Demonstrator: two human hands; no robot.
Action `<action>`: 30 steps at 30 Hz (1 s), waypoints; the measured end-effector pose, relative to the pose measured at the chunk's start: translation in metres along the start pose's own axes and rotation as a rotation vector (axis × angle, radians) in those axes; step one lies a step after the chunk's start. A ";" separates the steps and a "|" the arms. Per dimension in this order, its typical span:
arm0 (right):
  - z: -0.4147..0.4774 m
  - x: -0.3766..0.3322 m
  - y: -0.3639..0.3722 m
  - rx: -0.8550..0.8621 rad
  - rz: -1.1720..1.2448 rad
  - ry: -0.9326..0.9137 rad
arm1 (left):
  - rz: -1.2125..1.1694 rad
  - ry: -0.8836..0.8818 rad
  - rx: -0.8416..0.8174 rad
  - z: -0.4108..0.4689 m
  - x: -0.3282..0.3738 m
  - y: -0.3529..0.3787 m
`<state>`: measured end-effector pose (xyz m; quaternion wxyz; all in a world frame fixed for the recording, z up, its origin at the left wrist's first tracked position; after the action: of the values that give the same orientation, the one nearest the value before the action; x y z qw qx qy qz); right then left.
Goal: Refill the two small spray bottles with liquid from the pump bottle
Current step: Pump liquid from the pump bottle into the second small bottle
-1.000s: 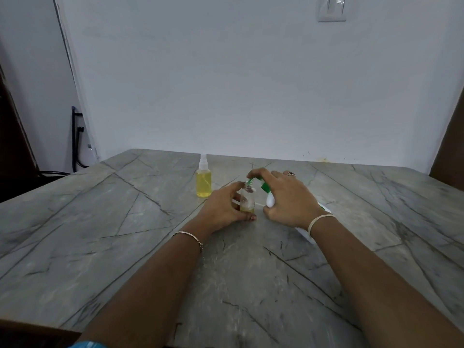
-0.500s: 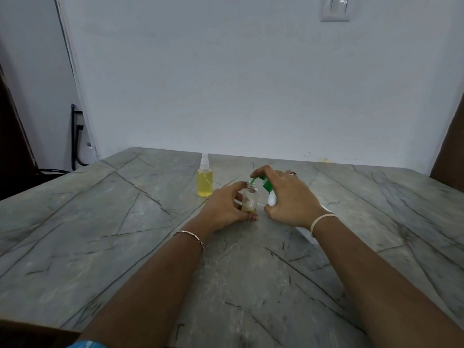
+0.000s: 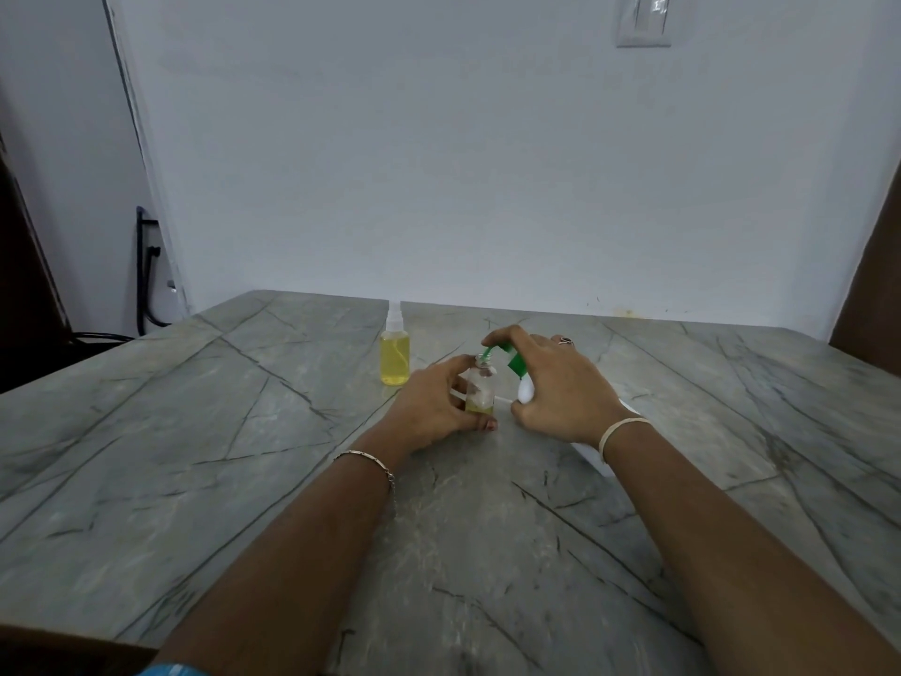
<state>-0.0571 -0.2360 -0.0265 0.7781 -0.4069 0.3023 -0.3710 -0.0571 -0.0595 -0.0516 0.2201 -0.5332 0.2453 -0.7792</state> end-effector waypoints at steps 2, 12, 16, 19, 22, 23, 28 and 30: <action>0.001 -0.001 0.000 0.002 0.011 0.005 | 0.016 0.000 0.000 -0.001 0.002 0.000; -0.003 0.002 -0.001 0.001 -0.050 -0.011 | 0.016 -0.019 0.004 -0.001 0.002 -0.001; -0.001 0.000 -0.001 0.007 -0.057 -0.011 | 0.030 -0.017 -0.006 0.000 0.002 0.000; 0.001 -0.002 0.000 0.018 -0.047 -0.006 | 0.052 -0.023 -0.007 0.001 0.000 0.001; 0.001 -0.003 0.000 0.024 -0.052 -0.005 | 0.061 -0.011 0.002 0.001 0.001 0.001; 0.000 -0.002 -0.001 0.024 -0.053 -0.005 | 0.075 -0.004 0.004 0.001 0.001 0.001; -0.001 -0.002 -0.002 0.006 -0.071 -0.003 | 0.100 0.038 -0.002 0.001 0.001 0.001; -0.002 -0.001 -0.002 0.011 -0.066 -0.006 | 0.098 0.047 0.006 0.000 0.002 0.002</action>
<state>-0.0600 -0.2364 -0.0251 0.7686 -0.4136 0.2841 -0.3970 -0.0576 -0.0622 -0.0520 0.2540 -0.5013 0.2739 -0.7805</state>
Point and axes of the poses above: each hand's wrist, its own z-axis towards the middle knuckle, its own y-axis out of the palm, x = y × z, the point moved 1 cm from there along z, towards the middle knuckle, and after that the axes turned 1 degree about x, right-handed, at the moved point
